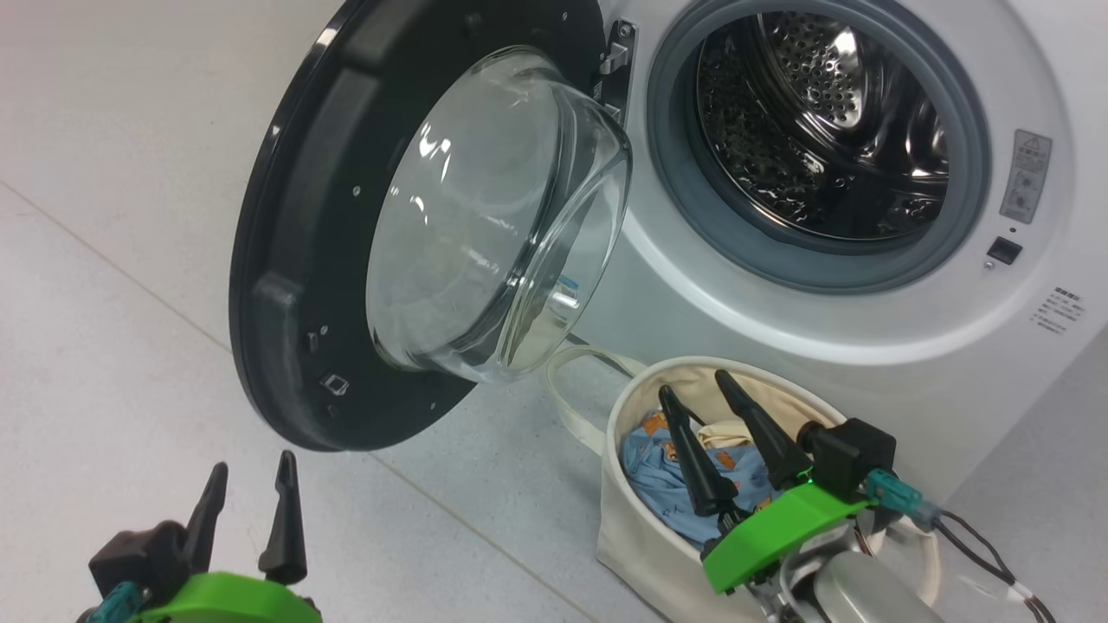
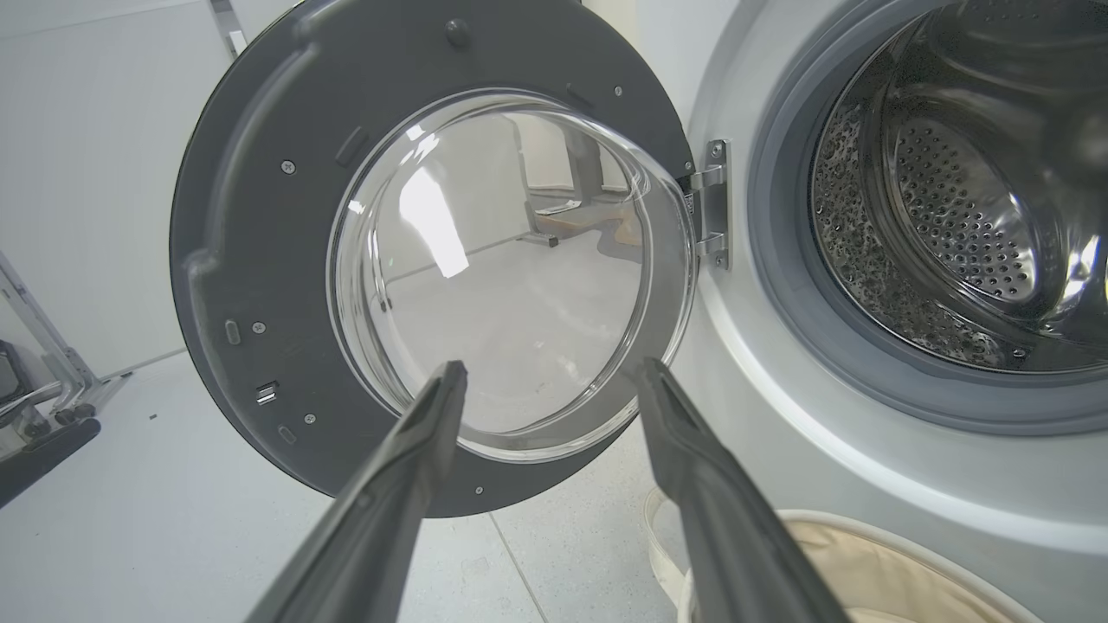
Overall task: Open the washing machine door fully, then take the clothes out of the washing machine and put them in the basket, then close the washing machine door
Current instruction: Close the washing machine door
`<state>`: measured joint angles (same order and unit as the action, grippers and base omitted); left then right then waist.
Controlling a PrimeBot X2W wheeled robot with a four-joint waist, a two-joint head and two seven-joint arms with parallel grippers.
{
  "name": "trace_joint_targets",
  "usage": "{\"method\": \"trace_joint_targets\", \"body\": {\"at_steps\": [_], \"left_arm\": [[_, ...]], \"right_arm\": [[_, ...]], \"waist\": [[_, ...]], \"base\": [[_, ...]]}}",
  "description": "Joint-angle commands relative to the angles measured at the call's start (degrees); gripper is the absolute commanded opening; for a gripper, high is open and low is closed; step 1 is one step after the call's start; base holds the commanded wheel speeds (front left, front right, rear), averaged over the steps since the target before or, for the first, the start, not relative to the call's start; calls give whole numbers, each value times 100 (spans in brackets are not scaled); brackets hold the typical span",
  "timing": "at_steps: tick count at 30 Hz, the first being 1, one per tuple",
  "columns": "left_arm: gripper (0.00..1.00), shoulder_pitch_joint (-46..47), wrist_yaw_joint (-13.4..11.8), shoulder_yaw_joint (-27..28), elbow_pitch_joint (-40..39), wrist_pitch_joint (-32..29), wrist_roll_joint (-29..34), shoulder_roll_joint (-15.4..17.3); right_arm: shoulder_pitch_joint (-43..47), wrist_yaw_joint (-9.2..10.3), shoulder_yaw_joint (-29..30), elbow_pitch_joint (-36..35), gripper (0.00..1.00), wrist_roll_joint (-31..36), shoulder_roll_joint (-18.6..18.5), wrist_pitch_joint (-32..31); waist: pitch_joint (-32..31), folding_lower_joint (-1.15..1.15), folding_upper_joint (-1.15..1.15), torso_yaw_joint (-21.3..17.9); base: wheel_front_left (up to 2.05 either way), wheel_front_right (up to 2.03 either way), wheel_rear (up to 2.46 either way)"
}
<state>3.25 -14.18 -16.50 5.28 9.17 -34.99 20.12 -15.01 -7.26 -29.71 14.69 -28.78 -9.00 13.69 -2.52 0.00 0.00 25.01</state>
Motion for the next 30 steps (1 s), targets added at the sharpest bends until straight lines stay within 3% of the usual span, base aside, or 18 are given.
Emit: {"method": "trace_joint_targets", "body": {"at_steps": [1,19,20,21,26,30], "left_arm": [[100,155,-51,258,-230,-16,-42,152],[100,6,-181,341,-454,-27,-117,223],[58,13,-157,344,-479,-20,-133,229],[0,20,-138,358,-508,-7,-153,236],[0,170,-33,689,-702,-89,-594,238],[0,535,136,1364,-653,-337,-1540,171]], "right_arm": [[-138,-23,-78,-167,100,-40,10,65],[-296,-23,-279,-104,100,-119,-34,100],[-297,-23,-281,-97,100,-124,-34,102],[-293,-23,-279,-90,100,-129,-33,104],[-246,-23,-226,-67,100,-134,-23,113],[-173,-23,-165,-68,100,-124,9,120]], "waist": [[3,0,0,1],[45,0,0,69],[42,0,0,67],[36,0,0,64],[-17,0,0,32],[-81,0,0,-11]], "base": [[0,0,0],[0,0,0],[0,0,0],[0,0,0],[0,0,0],[0,0,0]]}}
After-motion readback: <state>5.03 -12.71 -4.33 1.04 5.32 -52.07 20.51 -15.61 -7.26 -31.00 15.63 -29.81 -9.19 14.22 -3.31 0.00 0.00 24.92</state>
